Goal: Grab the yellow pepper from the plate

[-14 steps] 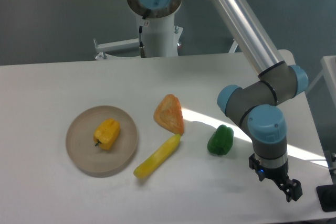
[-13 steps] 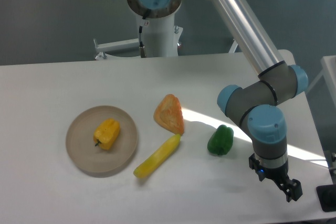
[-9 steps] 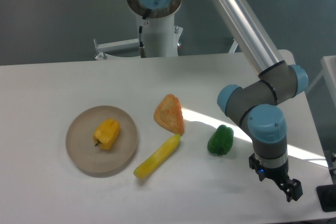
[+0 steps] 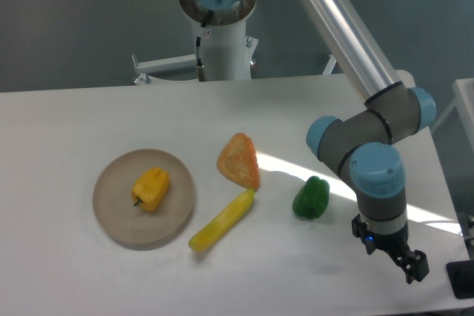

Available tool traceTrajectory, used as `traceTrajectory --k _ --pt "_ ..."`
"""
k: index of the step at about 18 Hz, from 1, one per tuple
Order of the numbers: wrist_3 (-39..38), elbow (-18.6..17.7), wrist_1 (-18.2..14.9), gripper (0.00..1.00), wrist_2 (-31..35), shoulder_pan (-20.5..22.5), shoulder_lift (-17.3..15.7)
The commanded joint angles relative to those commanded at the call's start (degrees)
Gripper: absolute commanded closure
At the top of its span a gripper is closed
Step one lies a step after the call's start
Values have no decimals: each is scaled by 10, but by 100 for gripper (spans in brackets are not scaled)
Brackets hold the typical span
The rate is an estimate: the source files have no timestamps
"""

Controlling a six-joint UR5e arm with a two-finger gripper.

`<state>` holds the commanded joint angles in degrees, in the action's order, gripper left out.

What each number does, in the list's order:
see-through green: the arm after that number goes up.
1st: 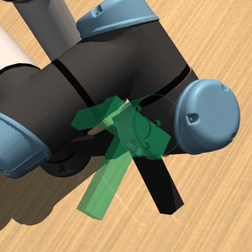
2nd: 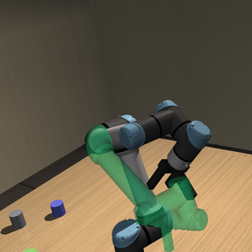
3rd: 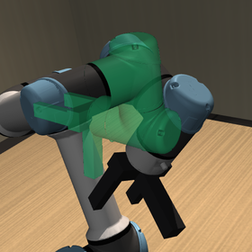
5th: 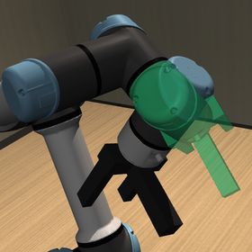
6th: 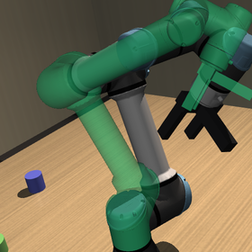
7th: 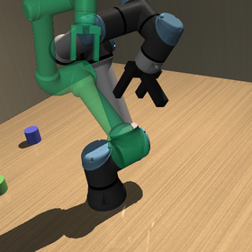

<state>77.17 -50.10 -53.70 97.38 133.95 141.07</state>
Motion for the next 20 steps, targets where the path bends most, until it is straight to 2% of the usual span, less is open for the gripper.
traceTrajectory --k 3,7,12,16,20 --pt "0 -17 -4 0 -2 0 -21" --pt "-27 -67 -10 0 -21 -2 -70" --pt "-111 -121 -82 0 -25 -22 -155" --pt "-195 -192 -113 0 -51 -41 -230" --pt "-281 -284 -113 0 -106 -61 -302"
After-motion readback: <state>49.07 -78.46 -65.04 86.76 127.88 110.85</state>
